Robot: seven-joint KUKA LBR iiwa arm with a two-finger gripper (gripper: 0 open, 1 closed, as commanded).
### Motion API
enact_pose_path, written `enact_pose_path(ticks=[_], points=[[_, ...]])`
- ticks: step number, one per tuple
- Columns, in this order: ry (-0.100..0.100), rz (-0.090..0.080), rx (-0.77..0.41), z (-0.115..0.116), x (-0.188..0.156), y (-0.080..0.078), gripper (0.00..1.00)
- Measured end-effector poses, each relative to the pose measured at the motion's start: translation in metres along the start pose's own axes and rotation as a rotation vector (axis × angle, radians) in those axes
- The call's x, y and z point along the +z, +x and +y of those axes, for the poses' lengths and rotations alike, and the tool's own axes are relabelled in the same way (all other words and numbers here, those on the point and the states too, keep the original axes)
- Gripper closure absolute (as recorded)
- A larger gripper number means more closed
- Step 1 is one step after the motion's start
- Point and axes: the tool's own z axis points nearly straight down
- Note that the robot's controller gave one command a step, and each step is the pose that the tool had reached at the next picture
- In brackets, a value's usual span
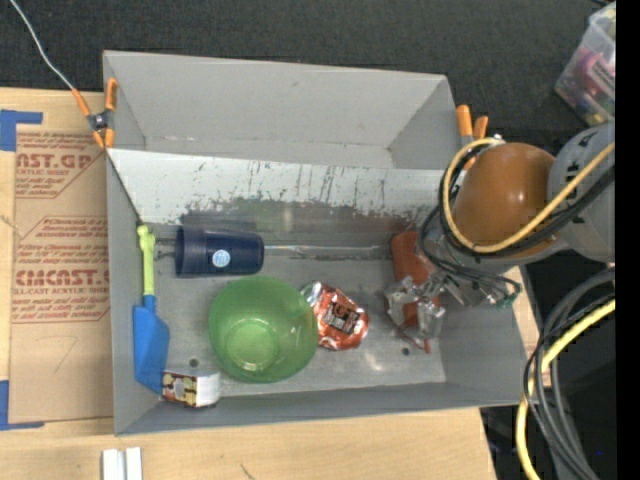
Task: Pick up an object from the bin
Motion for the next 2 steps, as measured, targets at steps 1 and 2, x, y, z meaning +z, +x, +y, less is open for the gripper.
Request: enact_pose_path(ticks=[1, 2], points=[[0.000, 0.000, 0.000, 0.000, 0.000, 0.000, 1.00], [0.003, -0.005, -0.027, 0.003, -0.080, -0.010, 1.00]])
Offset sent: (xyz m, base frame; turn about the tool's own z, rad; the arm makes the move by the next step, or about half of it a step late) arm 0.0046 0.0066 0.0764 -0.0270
